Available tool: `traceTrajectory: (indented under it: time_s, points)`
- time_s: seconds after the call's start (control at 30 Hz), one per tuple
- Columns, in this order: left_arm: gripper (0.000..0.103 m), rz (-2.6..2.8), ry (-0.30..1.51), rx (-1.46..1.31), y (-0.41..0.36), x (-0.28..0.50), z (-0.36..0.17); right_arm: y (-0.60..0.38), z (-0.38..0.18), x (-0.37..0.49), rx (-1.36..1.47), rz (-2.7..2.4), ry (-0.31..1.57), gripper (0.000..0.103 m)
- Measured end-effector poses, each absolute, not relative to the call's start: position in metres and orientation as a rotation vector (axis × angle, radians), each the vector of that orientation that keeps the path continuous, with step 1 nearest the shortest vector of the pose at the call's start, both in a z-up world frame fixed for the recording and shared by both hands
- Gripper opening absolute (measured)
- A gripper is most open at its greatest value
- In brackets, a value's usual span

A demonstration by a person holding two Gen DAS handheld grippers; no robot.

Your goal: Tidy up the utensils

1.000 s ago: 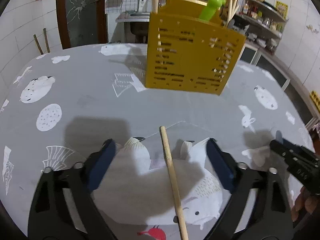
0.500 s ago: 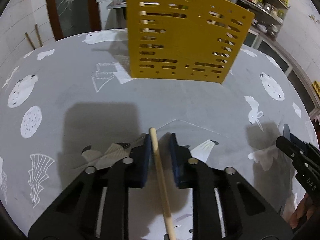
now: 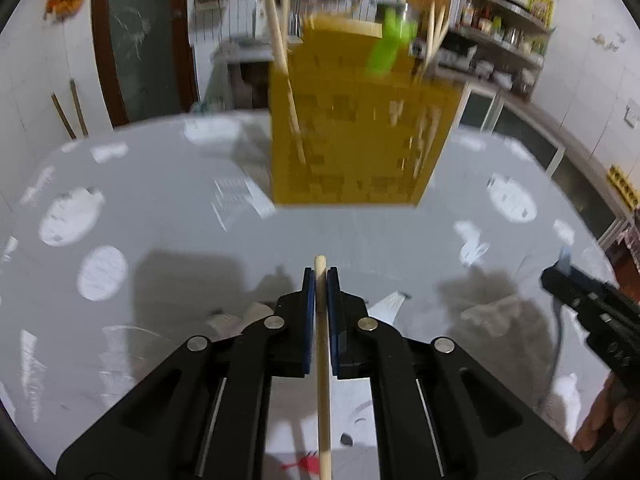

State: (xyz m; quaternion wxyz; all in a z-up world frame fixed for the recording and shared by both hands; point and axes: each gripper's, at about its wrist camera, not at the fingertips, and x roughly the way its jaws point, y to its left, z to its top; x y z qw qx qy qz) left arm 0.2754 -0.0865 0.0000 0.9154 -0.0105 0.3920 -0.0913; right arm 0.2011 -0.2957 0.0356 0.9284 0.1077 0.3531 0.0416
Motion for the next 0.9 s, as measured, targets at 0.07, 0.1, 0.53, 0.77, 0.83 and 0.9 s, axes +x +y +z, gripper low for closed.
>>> traceTrajectory:
  time_s: [0.07, 0.1, 0.53, 0.77, 0.83, 0.9]
  points:
    - [0.005, -0.189, 0.753, -0.028, -0.078, 0.262, 0.017, -0.289, 0.045, 0.194, 0.217, 0.094, 0.687, 0.033]
    - [0.005, -0.188, 0.723, -0.027, -0.074, 0.254, 0.026, -0.287, 0.048, 0.191, 0.213, 0.096, 0.671, 0.033]
    - [0.005, -0.164, 0.523, -0.075, -0.018, 0.187, 0.068, -0.248, 0.078, 0.150, 0.125, 0.120, 0.519, 0.033]
    - [0.005, -0.168, 0.483, -0.106, -0.010, 0.176, 0.071, -0.233, 0.087, 0.143, 0.084, 0.131, 0.488, 0.033]
    - [0.005, -0.174, 0.475, -0.112, -0.010, 0.175, 0.072, -0.230, 0.089, 0.142, 0.081, 0.136, 0.479, 0.033]
    - [0.004, -0.177, 0.467, -0.110, -0.010, 0.175, 0.074, -0.229, 0.093, 0.140, 0.070, 0.137, 0.464, 0.033]
